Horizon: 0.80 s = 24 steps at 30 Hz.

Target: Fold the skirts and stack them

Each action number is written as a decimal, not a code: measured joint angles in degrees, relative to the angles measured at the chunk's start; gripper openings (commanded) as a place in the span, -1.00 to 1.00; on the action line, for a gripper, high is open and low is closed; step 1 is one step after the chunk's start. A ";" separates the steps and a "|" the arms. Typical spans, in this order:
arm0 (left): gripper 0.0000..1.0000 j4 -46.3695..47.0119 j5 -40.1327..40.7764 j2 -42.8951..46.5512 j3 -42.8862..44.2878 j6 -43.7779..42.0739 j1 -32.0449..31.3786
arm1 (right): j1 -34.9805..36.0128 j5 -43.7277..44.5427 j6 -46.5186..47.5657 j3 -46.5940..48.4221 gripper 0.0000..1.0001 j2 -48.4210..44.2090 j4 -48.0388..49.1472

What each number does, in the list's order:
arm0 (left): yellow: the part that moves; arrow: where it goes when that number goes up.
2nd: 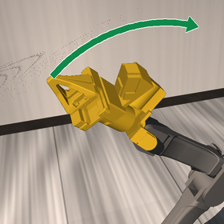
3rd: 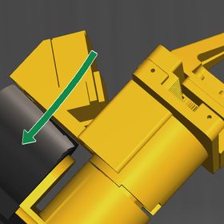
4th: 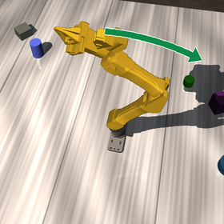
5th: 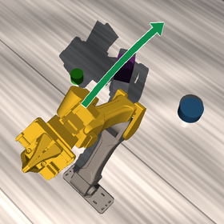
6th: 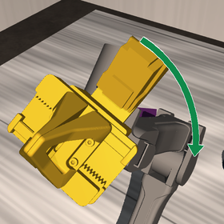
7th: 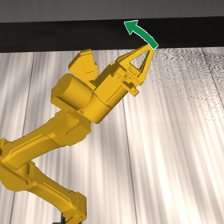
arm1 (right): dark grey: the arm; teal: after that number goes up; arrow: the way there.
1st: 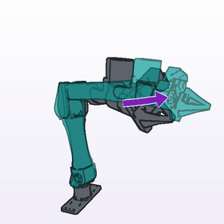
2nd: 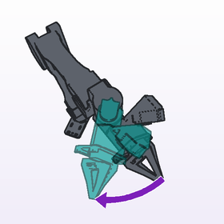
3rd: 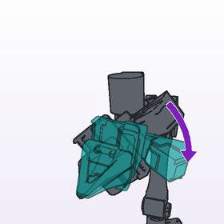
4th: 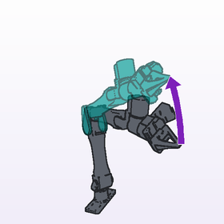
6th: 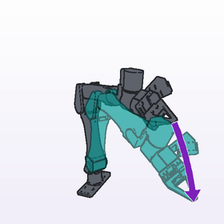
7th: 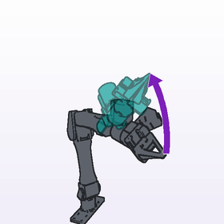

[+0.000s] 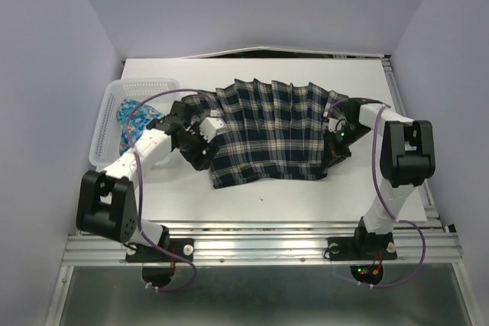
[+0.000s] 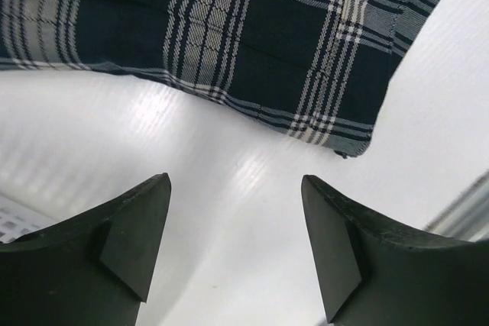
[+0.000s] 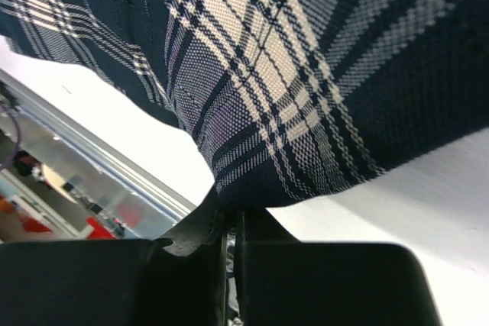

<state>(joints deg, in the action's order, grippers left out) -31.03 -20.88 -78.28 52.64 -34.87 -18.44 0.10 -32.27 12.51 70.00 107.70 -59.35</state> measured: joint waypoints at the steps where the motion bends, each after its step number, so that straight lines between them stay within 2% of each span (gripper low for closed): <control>1: 0.56 -2.38 -1.31 -2.97 2.93 0.35 1.36 | -0.13 -0.81 -0.55 0.00 -0.99 0.04 0.02; 6: 0.48 -8.11 -8.70 -17.57 20.72 4.35 8.48 | -0.50 -4.15 -3.41 0.22 -0.99 1.60 1.55; 9: 0.48 -9.27 -12.35 -22.47 25.44 7.43 9.94 | -0.87 -5.97 -5.35 0.74 -0.99 3.58 3.50; 14: 0.46 -10.80 -15.30 -23.41 22.14 15.10 9.53 | -2.56 -8.98 -10.71 0.24 -0.99 3.08 9.29; 19: 0.26 -8.94 -13.77 -22.23 16.79 23.21 8.22 | -9.20 -10.47 -12.98 -1.25 -0.99 1.31 14.56; 24: 0.09 -4.22 -10.08 -24.98 18.91 29.64 4.61 | -12.33 -10.49 -13.05 -2.47 -0.99 1.31 16.09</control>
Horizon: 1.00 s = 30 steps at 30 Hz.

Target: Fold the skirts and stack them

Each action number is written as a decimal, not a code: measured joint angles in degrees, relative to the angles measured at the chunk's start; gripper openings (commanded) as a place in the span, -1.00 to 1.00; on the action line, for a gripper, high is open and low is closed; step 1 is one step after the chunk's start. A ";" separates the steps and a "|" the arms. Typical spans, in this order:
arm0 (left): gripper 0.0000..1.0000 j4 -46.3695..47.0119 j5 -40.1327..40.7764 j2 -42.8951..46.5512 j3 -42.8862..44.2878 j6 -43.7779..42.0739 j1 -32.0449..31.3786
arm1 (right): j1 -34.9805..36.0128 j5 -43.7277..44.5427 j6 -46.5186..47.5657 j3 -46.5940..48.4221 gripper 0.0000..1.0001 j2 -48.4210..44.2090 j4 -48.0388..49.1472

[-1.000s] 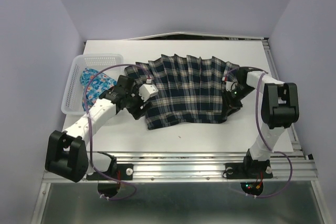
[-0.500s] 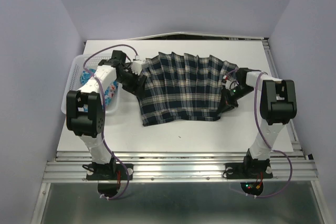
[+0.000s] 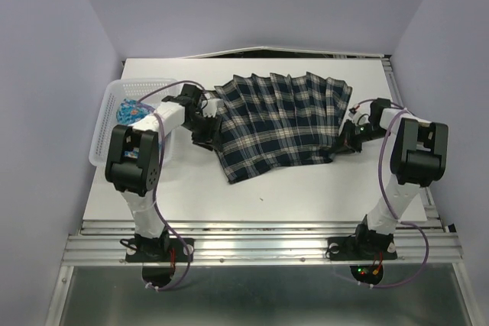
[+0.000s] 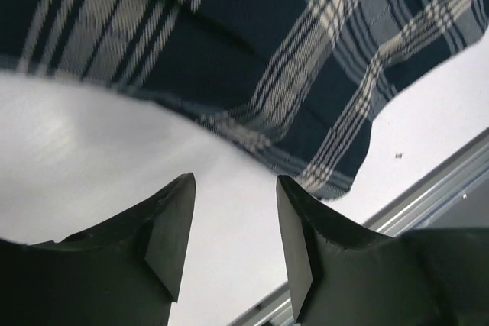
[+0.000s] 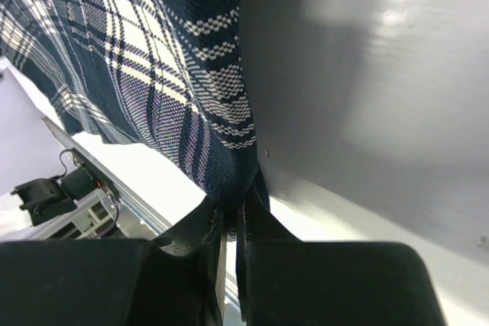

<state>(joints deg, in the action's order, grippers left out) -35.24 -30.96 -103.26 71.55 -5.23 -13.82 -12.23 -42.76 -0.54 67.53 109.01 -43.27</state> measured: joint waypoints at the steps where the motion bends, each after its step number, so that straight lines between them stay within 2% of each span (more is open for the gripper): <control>1: 0.08 0.85 0.22 -1.29 1.03 0.85 -0.48 | 0.02 -0.02 0.02 -0.46 -0.99 0.00 0.17; 4: 0.04 5.60 1.46 -9.11 6.51 4.02 -2.80 | 0.09 -0.57 0.02 -1.22 -0.99 0.11 0.28; 7: 0.04 6.51 1.11 -14.78 13.38 6.95 -3.76 | 0.20 -1.07 -0.70 -1.42 -0.99 0.35 0.66; 10: 0.19 9.38 2.10 -19.39 20.85 8.17 -3.93 | 0.20 -2.12 -2.08 -1.73 -0.99 0.98 2.05; 11: 0.37 10.88 2.45 -20.09 22.16 8.33 -3.74 | 0.20 -2.38 -2.36 -1.73 -0.99 1.25 2.40; 13: 0.49 12.31 2.58 -19.80 22.23 8.35 -2.91 | 0.20 -2.71 -2.56 -1.73 -0.99 1.73 3.04; 15: 0.64 13.51 2.60 -17.44 19.39 8.41 -1.73 | 0.20 -2.84 -2.56 -1.75 -0.99 1.70 3.28; 18: 0.66 12.96 2.99 -8.04 9.31 8.92 0.48 | 0.20 -3.67 -2.51 -1.84 -0.99 1.70 3.37; 22: 0.61 12.31 4.15 3.67 0.98 10.29 1.70 | 0.20 -4.96 -2.43 -2.05 -0.99 1.70 3.39; 24: 0.51 13.20 4.31 6.47 -1.38 11.52 1.51 | 0.20 -5.55 -2.21 -2.14 -0.99 1.70 3.26; 30: 0.39 16.46 3.19 2.84 -6.49 15.80 1.44 | 0.20 -6.88 -1.64 -2.45 -0.99 1.70 2.78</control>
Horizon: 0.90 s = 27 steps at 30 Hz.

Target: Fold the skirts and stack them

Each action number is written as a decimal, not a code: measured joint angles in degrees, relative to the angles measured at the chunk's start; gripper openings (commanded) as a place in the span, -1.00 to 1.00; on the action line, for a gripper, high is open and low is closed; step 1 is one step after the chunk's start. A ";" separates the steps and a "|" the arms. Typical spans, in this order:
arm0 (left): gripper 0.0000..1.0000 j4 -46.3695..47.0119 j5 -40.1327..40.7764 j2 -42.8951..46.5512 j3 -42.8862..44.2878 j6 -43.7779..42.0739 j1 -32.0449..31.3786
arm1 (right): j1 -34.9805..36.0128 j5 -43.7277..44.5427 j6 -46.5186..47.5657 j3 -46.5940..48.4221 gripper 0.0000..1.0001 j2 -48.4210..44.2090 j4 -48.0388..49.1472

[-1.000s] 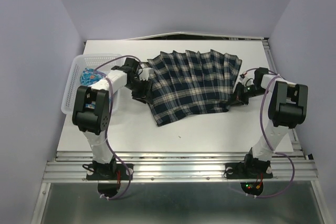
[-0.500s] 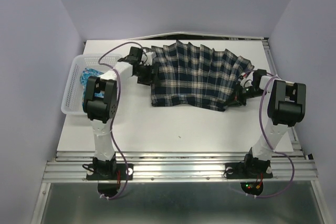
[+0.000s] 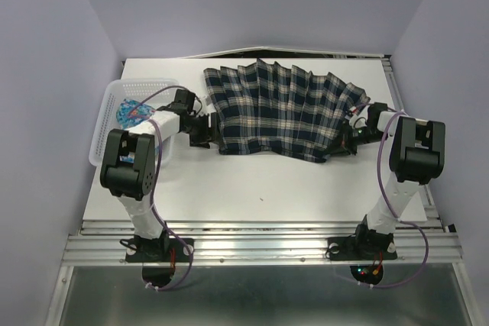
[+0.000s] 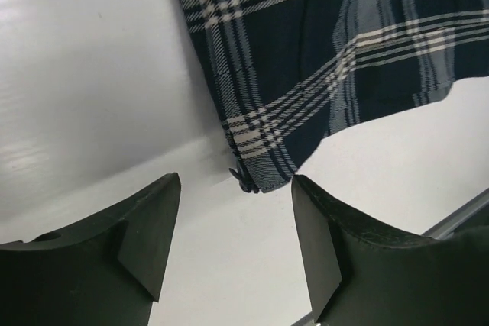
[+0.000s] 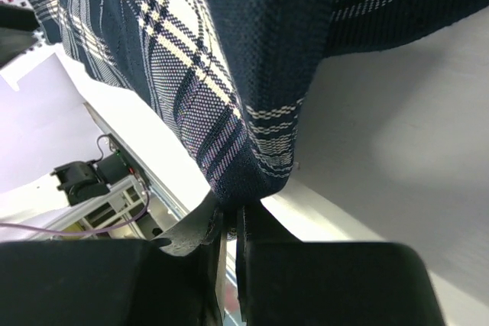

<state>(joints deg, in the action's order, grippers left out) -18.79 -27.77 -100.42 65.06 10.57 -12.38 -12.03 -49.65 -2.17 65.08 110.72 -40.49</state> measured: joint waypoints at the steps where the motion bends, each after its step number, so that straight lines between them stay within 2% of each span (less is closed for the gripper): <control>1: 0.38 0.31 -0.52 -1.73 -0.66 0.81 0.02 | 0.00 -0.13 0.04 0.00 -0.99 0.00 -0.13; 8: 0.29 5.46 -3.63 -4.26 -2.29 5.38 0.13 | 0.00 -0.39 0.31 -0.33 -0.99 -0.02 -1.11; 11: 0.17 8.15 -5.49 -4.87 -2.99 7.63 0.13 | -0.02 -0.39 0.42 -0.35 -0.99 -0.02 -1.44; 14: -0.20 11.02 -8.15 -6.34 -3.21 10.03 0.15 | -0.02 -0.50 0.42 -0.35 -0.99 -0.02 -1.62; 15: -0.52 11.91 -8.68 -6.88 -3.28 10.49 0.13 | -0.02 -0.55 0.42 -0.35 -0.99 -0.02 -1.68; 18: -1.00 13.70 -10.47 -8.07 -4.07 11.89 0.50 | -0.17 -0.63 0.46 -0.33 -0.99 -0.02 -2.05; 23: -1.00 12.79 -10.86 -4.94 -4.35 11.93 1.84 | -1.79 -1.40 2.21 -0.26 -0.99 -2.25 -4.39; 27: -1.00 10.34 -11.34 9.66 -4.02 10.21 1.53 | -4.09 -6.08 4.61 3.13 -0.99 -10.80 -10.58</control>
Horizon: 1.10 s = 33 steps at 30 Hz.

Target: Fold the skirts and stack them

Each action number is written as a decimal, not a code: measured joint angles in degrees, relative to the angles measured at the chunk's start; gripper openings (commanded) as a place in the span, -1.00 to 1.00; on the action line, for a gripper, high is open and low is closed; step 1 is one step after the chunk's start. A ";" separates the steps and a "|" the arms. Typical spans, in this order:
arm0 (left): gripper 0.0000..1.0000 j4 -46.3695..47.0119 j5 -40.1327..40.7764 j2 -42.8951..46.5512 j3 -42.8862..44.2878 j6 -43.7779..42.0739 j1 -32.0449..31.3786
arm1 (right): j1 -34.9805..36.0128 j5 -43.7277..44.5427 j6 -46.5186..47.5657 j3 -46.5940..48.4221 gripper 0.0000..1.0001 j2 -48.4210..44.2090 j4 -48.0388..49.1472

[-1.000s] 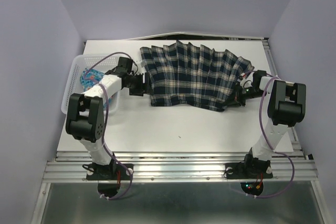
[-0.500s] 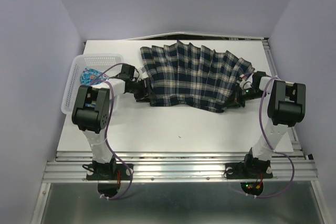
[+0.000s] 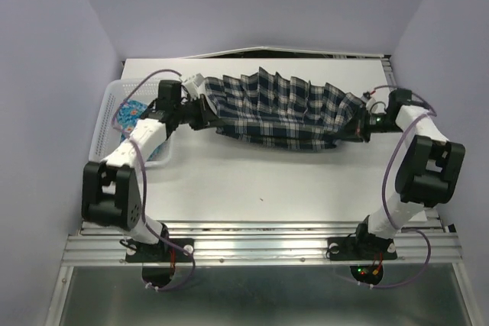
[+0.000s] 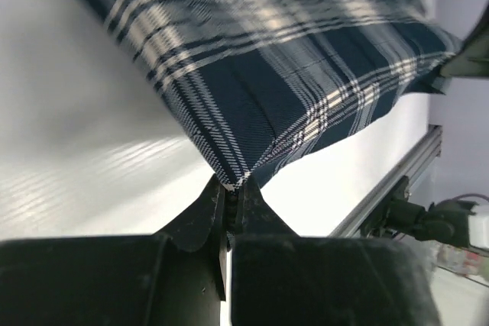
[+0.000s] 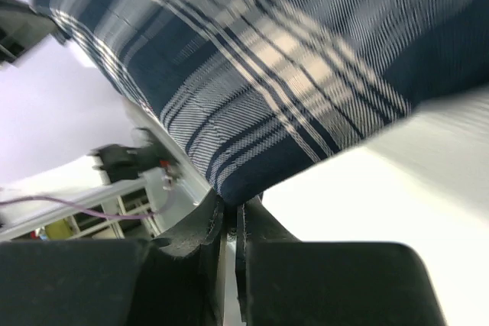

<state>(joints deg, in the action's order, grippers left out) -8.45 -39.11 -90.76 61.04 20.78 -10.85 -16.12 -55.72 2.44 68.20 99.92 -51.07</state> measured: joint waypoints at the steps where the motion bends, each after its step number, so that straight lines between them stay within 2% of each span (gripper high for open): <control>1: -1.00 -0.07 -0.04 4.76 0.26 -0.26 -0.04 | -0.44 -1.97 -0.72 2.34 -0.99 -2.97 -1.40; 3: -1.00 0.00 -0.28 12.85 1.36 -0.42 -0.04 | -0.83 -5.05 -2.47 6.29 -0.99 -6.64 -1.84; 6: -1.00 1.38 -0.83 20.70 3.80 0.44 0.04 | -1.14 -9.70 -12.35 9.90 -0.99 -13.40 4.81; 8: -1.00 2.89 -1.11 21.49 5.44 1.57 0.11 | -1.20 -10.78 -22.51 8.81 -0.99 -16.83 13.29; 10: -1.00 4.00 -1.40 19.04 8.09 2.91 0.11 | -1.16 -10.58 -31.15 8.57 -0.99 -15.96 22.82; 13: -1.00 4.66 -2.10 7.72 17.38 4.94 0.11 | -0.66 -9.33 -41.31 11.37 -0.99 -8.55 34.18; 14: -1.00 5.20 -2.32 3.45 21.14 5.35 0.11 | -0.20 -8.37 -45.00 14.12 -0.99 -3.23 39.19; 18: -1.00 2.38 -2.16 -23.37 47.28 6.82 0.24 | 0.98 -3.26 -51.56 23.45 -0.99 10.23 45.79; 20: -1.00 2.34 -1.77 -30.97 54.99 7.43 0.28 | 1.31 -1.38 -53.42 28.37 -0.99 14.58 46.84; 22: -1.00 1.73 -1.68 -34.71 60.35 7.63 0.24 | 1.60 0.02 -54.90 32.06 -0.99 15.96 47.65; 27: -1.00 5.27 -2.16 -31.28 64.85 6.49 0.24 | 1.64 0.90 -56.70 43.17 -0.99 14.91 52.61; 30: -1.00 7.58 -2.49 -23.50 62.53 4.07 0.39 | 1.57 0.66 -57.75 48.52 -0.99 12.52 55.87; 33: -1.00 10.49 -3.15 -14.99 58.21 1.40 0.52 | 1.57 -0.33 -57.55 48.78 -0.99 9.51 59.08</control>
<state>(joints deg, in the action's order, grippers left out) 2.04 -42.26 -105.75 119.24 22.17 -10.33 -14.55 -56.05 -55.11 116.99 109.43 8.01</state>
